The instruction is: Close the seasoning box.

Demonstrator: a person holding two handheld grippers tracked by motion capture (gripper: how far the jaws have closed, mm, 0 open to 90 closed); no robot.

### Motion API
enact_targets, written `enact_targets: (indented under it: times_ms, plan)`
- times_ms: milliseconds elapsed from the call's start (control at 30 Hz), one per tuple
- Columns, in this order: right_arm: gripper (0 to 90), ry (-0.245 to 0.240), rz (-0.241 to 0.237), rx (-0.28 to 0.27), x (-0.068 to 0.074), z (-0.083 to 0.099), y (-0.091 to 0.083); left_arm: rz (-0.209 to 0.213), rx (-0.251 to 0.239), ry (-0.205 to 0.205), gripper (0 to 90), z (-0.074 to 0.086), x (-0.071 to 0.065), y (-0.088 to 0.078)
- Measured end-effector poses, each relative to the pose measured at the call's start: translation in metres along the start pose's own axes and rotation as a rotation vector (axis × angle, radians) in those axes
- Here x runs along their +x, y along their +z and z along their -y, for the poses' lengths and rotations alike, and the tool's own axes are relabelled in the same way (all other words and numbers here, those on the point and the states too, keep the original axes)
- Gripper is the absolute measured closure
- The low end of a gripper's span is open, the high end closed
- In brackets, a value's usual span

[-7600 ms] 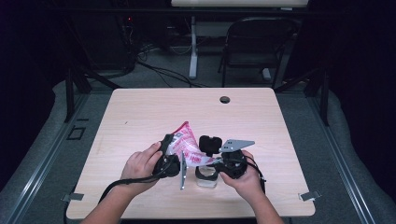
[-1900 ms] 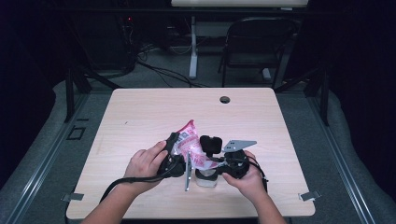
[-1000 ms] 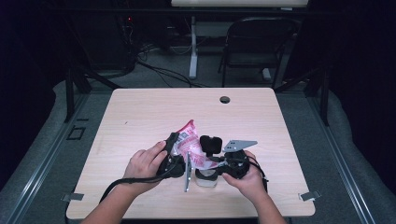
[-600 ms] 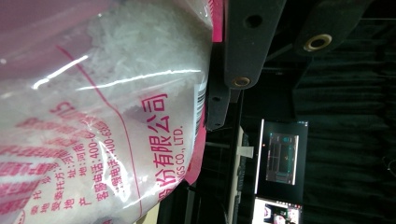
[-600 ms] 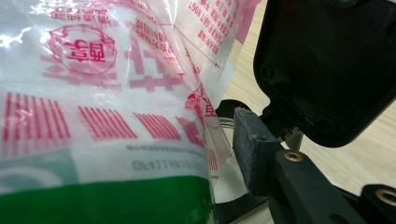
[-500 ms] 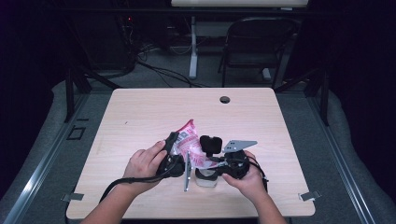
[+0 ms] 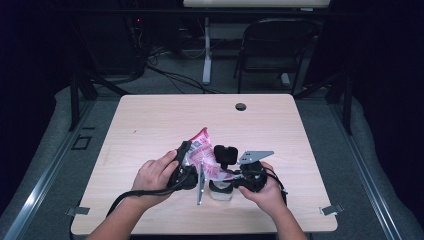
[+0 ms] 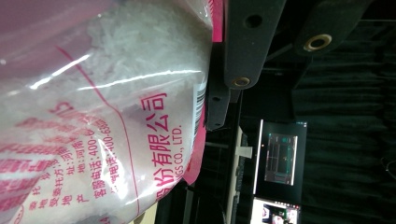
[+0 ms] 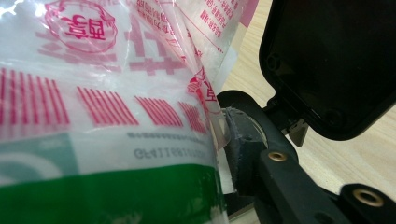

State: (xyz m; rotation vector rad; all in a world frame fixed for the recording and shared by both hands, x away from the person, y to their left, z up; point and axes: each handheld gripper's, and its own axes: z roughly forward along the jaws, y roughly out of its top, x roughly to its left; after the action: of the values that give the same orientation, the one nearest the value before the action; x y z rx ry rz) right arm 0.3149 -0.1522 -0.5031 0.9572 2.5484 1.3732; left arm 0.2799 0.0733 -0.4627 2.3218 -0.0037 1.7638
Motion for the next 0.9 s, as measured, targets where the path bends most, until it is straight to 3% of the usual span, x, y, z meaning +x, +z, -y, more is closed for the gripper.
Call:
enact_targets:
  times_ms: [367, 900]
  plan:
    - [89.0, -0.016, 0.0, 0.006, 0.0014, -0.0005, -0.0009, -0.002, 0.002, -0.001, 70.0, -0.0002, 0.0002, -0.0007]
    - [90.0, -0.041, 0.023, 0.019, 0.0026, -0.0012, -0.0028, -0.005, -0.005, 0.01, 70.0, -0.0029, 0.0012, -0.0014]
